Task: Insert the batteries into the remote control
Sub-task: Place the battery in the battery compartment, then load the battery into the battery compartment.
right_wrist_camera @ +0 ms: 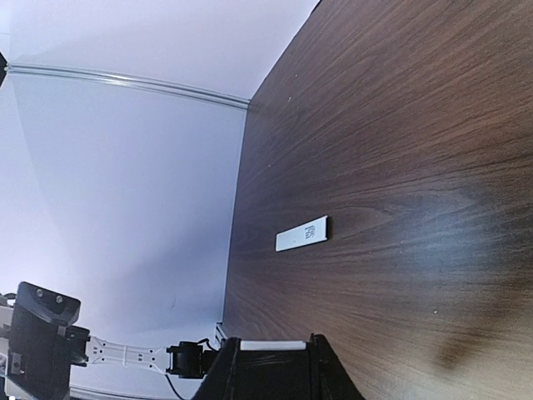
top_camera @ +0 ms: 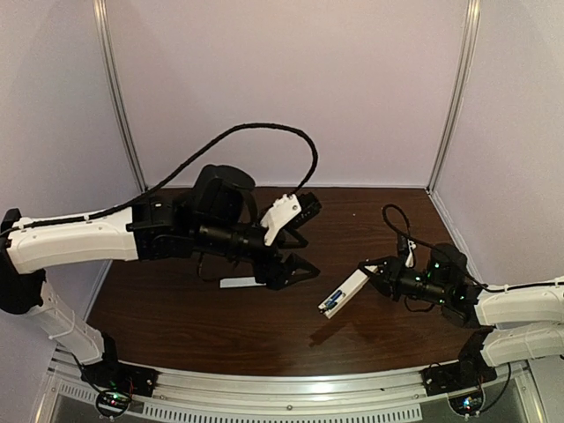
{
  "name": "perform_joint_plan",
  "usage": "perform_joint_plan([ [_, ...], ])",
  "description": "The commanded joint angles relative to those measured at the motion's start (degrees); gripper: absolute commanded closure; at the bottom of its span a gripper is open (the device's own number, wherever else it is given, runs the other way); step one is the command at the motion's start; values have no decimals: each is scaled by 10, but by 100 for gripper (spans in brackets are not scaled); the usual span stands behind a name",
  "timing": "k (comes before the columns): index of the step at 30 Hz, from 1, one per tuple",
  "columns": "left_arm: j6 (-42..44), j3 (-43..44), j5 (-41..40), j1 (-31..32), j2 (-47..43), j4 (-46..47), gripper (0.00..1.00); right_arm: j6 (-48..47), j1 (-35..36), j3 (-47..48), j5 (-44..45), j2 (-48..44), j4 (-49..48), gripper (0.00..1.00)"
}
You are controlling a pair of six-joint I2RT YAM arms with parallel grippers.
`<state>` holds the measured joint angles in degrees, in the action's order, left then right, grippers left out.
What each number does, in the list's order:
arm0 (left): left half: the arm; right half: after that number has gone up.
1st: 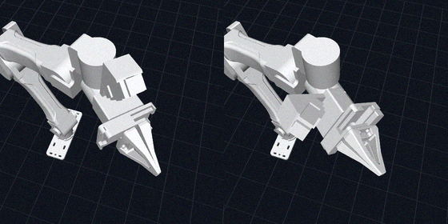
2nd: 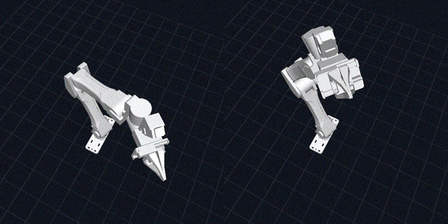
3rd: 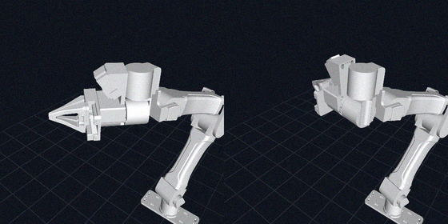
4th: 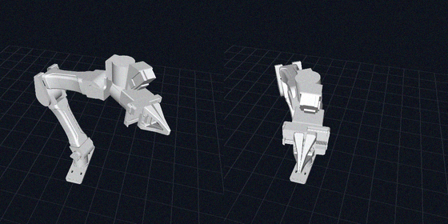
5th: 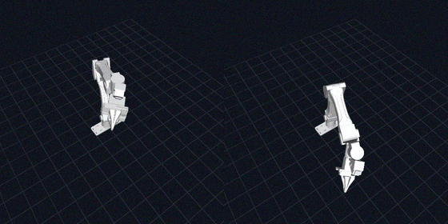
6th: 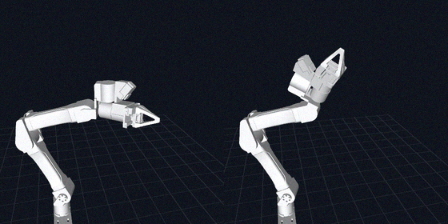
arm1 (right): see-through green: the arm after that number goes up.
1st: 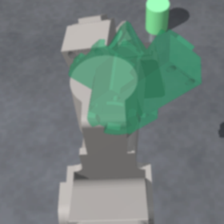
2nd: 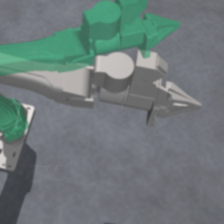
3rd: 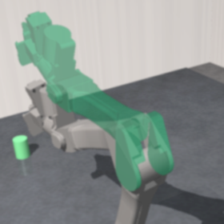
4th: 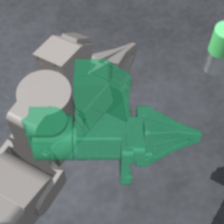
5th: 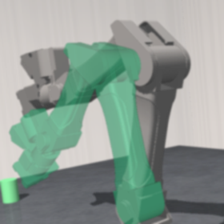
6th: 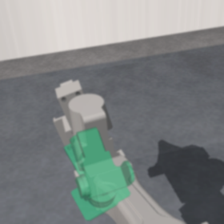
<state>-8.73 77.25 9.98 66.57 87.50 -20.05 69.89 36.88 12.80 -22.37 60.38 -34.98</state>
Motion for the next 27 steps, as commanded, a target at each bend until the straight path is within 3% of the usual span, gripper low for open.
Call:
perform_joint_plan([
  [1, 203, -87, 59, -3, -54, 58, 27, 30, 2, 3, -52, 2, -36, 100],
  [6, 291, -151, 90, 4, -96, 85, 27, 39, 4, 17, -101, 2, -38, 100],
  [14, 348, -150, 68, 52, -55, 96, 31, 36, 18, 53, -144, 32, -47, 100],
  [22, 364, -141, 68, 66, -27, 105, 43, 45, 38, 65, -158, 64, -83, 100],
  [27, 367, -139, 79, 68, -22, 108, 58, 50, 45, 67, -163, 81, -100, 100],
])
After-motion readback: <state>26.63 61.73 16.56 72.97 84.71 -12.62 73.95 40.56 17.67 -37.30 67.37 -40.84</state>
